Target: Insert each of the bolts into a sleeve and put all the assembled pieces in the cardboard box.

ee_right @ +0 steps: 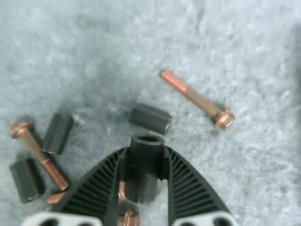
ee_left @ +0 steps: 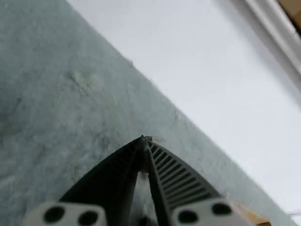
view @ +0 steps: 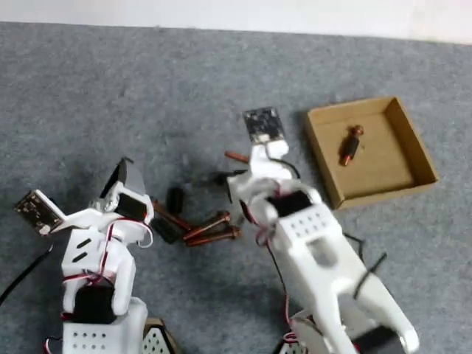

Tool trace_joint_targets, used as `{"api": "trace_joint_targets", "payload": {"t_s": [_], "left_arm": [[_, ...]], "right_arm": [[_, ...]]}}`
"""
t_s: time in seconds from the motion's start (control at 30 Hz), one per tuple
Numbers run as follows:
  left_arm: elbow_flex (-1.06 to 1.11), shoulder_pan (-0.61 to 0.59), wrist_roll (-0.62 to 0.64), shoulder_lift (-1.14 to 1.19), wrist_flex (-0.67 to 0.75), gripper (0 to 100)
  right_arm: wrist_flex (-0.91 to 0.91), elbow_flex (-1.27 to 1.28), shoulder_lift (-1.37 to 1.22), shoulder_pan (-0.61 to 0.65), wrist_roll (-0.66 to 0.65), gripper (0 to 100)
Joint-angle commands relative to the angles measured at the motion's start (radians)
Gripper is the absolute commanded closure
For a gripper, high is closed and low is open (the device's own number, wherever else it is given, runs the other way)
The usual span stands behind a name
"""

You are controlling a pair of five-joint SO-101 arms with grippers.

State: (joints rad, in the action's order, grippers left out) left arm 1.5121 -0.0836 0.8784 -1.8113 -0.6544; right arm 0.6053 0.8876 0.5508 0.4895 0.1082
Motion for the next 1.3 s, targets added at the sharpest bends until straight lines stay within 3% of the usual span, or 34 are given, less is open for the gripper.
{"api": "trace_joint_targets", "payload": {"t_s": [0.0, 0.17, 0.47, 0.57, 0.77, 0.97, 1.27], "left_arm": [[-0.065, 0.013, 0.008, 0.005, -0.023, 99], [-0.102, 0.035, 0.008, 0.108, -0.005, 99], [-0.349, 0.050, 0.014, 0.717, -0.008, 99], [-0.420, 0.054, 0.015, 0.832, -0.071, 99], [-0.495, 0.117, 0.015, 1.000, -0.137, 98], [-0.576, 0.124, 0.015, 1.162, -0.143, 87], [-0.634, 0.116, 0.009, 1.221, -0.279, 87]], "right_arm": [[-0.101, 0.084, 0.185, -0.015, -0.012, 99.5], [-0.176, 0.214, 0.321, -0.010, -0.083, 99.5], [-0.186, 0.255, 0.364, -0.010, -0.089, 99.5], [-0.186, 0.255, 0.364, -0.010, -0.091, 99.5], [-0.186, 0.257, 0.364, -0.010, -0.092, 99.5], [-0.186, 0.259, 0.364, -0.010, -0.094, 99.5], [-0.188, 0.260, 0.363, -0.010, -0.094, 99.5]]}}
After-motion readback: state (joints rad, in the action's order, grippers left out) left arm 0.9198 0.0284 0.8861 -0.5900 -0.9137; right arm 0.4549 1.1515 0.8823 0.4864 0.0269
